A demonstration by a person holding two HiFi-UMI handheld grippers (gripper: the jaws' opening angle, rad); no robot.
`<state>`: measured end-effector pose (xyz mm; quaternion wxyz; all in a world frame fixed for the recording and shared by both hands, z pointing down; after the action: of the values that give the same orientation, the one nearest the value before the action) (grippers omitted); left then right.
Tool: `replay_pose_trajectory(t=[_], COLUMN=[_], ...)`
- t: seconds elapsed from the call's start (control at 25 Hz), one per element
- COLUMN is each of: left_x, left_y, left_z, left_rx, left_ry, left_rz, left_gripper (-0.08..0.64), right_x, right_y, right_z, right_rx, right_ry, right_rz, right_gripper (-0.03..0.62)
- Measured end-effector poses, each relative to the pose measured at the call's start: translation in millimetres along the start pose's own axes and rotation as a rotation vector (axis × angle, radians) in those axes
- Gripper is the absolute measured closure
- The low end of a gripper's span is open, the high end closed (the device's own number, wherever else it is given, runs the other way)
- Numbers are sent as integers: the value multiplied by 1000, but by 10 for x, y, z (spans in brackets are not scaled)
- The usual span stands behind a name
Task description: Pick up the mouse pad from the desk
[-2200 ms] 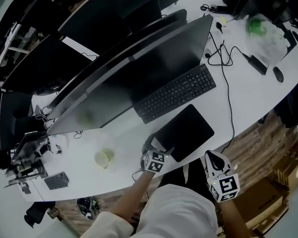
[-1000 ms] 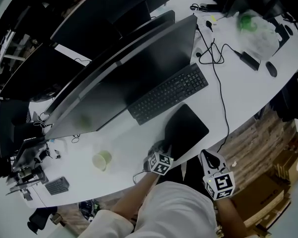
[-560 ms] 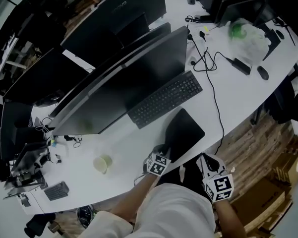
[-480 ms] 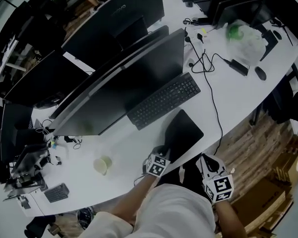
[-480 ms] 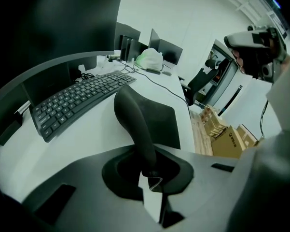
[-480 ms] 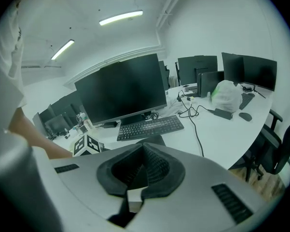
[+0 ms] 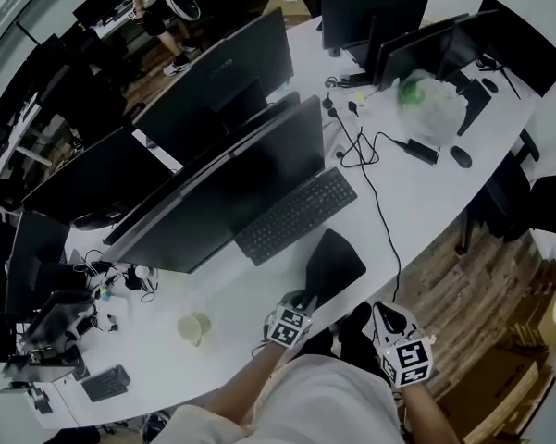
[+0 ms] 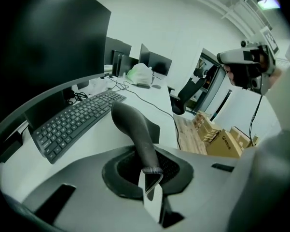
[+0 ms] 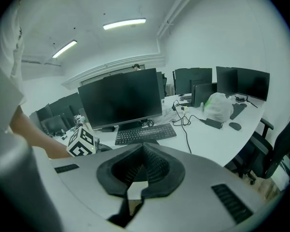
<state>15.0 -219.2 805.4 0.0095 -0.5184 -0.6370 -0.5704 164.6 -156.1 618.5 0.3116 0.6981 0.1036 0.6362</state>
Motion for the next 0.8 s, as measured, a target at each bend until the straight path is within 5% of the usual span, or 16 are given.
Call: replay_pose_trajectory(t=[0.32, 0.8], left_x=[-401, -689], left_y=[-266, -876], left_z=[186, 478], left_rx=[34, 17], left_ry=[60, -13], left_rz=[113, 250], left_gripper=[518, 517], right_x=[-114, -215], right_y=[-242, -578], right_z=[57, 155], right_rx=[44, 5], right_ry=[-12, 33], right_rz=[56, 115], right_gripper=[580, 581])
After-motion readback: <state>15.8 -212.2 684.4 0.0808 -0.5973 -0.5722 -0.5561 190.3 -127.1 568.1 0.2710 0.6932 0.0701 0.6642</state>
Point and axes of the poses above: the fingertips, and each gripper's own axes: y forward along the fingers, z to its right, x out of its underside, the point moved 3 cm from there along -y, backward along the fingers, and after that the axes turned 9 degrees about -y, right-handed, at the moved point
